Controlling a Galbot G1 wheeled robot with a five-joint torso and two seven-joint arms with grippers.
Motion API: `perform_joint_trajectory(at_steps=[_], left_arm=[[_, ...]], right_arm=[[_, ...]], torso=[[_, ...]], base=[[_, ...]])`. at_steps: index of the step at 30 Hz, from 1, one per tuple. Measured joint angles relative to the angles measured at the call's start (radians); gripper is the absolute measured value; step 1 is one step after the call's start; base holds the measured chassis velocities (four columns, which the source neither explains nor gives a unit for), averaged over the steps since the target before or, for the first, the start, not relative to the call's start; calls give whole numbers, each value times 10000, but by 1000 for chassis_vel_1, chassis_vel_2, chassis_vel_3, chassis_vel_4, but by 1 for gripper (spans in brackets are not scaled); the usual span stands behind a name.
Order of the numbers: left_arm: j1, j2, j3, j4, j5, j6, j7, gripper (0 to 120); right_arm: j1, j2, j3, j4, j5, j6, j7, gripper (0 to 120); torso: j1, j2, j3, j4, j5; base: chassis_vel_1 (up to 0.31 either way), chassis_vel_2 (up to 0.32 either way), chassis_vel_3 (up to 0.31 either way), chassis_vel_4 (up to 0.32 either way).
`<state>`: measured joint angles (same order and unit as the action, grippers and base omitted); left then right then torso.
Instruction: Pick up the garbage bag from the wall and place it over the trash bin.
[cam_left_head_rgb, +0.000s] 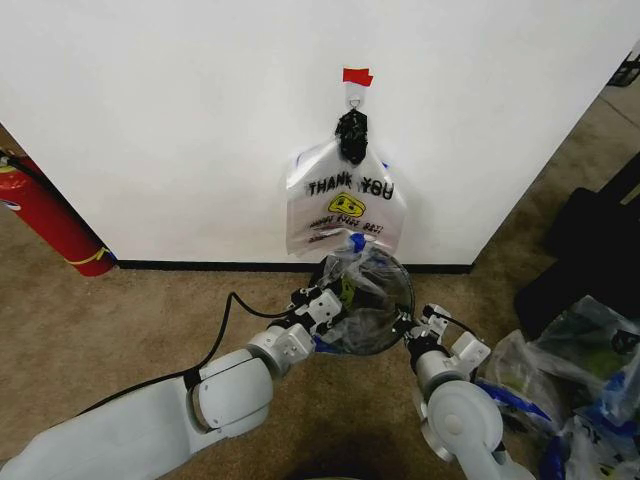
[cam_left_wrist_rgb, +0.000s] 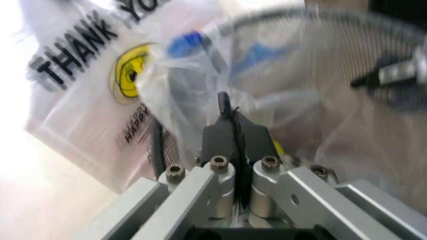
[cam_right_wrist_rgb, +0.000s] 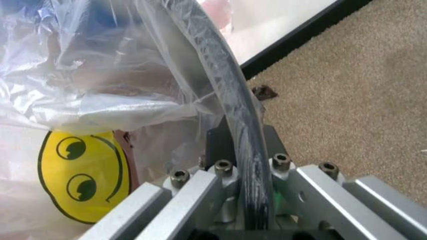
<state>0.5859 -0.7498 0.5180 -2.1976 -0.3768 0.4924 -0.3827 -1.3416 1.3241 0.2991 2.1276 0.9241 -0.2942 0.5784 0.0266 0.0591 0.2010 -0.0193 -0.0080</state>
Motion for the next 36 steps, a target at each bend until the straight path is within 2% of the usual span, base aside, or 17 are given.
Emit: perform_joint_trajectory(at_steps=[7, 11, 18, 21, 26, 31, 36], left_arm=[[180, 176, -1054, 150, -1099, -19, -232, 0], [325, 587, -1776, 542, -1231, -166, -210, 0], [771, 1036, -2437, 822, -1253, -245, 33, 0], [932, 1039, -2500, 974, -1355, -381, 163, 0], [1230, 733, -2591, 1539, -2111, -1447, 517, 0], [1361, 521, -2790, 1779, -2344, -1813, 518, 0], [1697, 553, -3239, 1669, -2354, -1714, 360, 1]], right_arm=[[-78, -50, 77, 20, 170, 43, -219, 0], [-174, -110, 102, 45, 369, 160, -521, 0], [-285, -155, 161, 173, 669, 220, -860, 0], [-364, -174, 210, 307, 852, 242, -1016, 0], [-400, -278, 190, 506, 1250, 254, -1378, 0], [-414, -374, 123, 527, 1331, 232, -1472, 0], [-393, -413, 145, 489, 1337, 235, -1408, 0]], torso=[[0, 0, 0, 0, -1], [0, 0, 0, 0, -1], [0, 0, 0, 1, 0], [0, 0, 0, 1, 0], [0, 0, 0, 0, -2], [0, 0, 0, 0, 0], [0, 1, 0, -2, -1]], base=[[0, 0, 0, 0], [0, 0, 0, 0], [0, 0, 0, 0], [0, 0, 0, 0], [0, 0, 0, 0], [0, 0, 0, 0], [0, 0, 0, 0]])
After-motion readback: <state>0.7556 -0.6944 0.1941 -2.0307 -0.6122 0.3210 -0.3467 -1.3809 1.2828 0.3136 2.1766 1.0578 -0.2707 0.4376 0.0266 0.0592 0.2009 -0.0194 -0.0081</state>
